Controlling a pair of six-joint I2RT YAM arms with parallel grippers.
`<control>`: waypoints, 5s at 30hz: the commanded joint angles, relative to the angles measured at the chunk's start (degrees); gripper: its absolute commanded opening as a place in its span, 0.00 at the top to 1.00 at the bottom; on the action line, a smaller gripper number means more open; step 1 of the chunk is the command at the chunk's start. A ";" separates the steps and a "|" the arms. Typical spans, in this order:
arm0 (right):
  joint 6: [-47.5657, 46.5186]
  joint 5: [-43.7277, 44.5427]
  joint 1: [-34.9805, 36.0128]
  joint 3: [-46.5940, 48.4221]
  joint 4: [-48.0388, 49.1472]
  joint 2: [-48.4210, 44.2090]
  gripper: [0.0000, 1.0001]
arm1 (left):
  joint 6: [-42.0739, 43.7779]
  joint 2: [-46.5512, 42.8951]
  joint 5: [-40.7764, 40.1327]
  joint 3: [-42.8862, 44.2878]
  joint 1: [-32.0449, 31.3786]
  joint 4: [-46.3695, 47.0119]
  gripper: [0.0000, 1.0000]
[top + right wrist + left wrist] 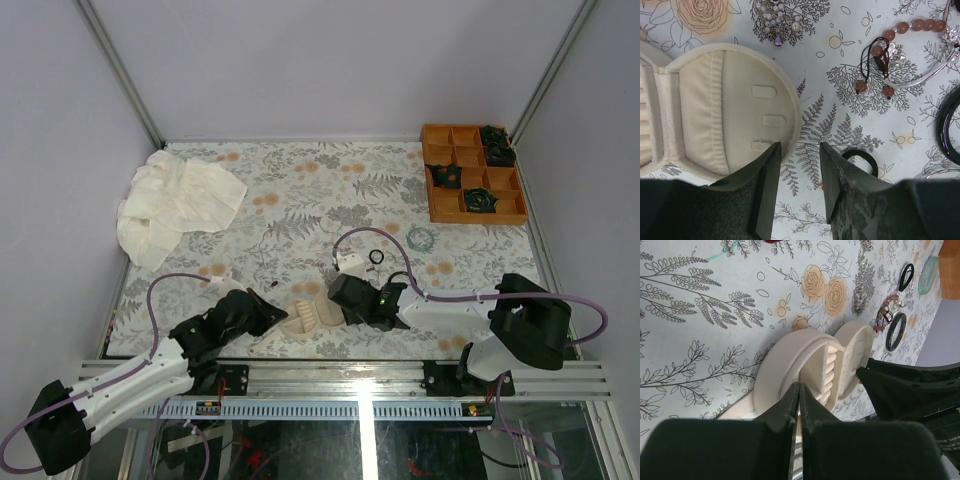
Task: Organize the mixed jewelry
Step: Open the jewelry box at the center of the board, then pick up the jewelry from the center of the board, then place the jewelry in the jewelry box.
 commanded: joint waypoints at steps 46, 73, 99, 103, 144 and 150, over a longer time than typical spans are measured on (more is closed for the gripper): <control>-4.06 3.18 -1.52 7.94 -12.46 -16.42 0.42 | 2.87 -3.06 -2.77 7.01 -0.14 -11.20 0.73; -3.27 -10.78 -12.49 -4.83 -5.55 -11.60 0.62 | 1.51 -7.25 -0.91 1.34 -0.11 -11.70 0.85; -3.93 -7.52 -12.46 -3.83 -5.47 -3.80 0.89 | 1.81 -9.81 -1.09 0.13 -0.07 -12.15 0.57; -4.50 -5.55 -12.45 -2.64 -7.30 -5.79 0.99 | 1.95 -10.85 -1.05 0.05 -0.07 -12.09 0.57; -5.44 -13.81 0.95 20.12 2.35 -0.73 1.00 | 2.99 -14.68 -1.55 -0.51 -0.08 -11.85 0.78; -5.26 -14.71 1.72 27.01 -0.14 7.35 1.00 | 3.05 -19.18 -1.51 -1.90 -0.07 -13.23 0.85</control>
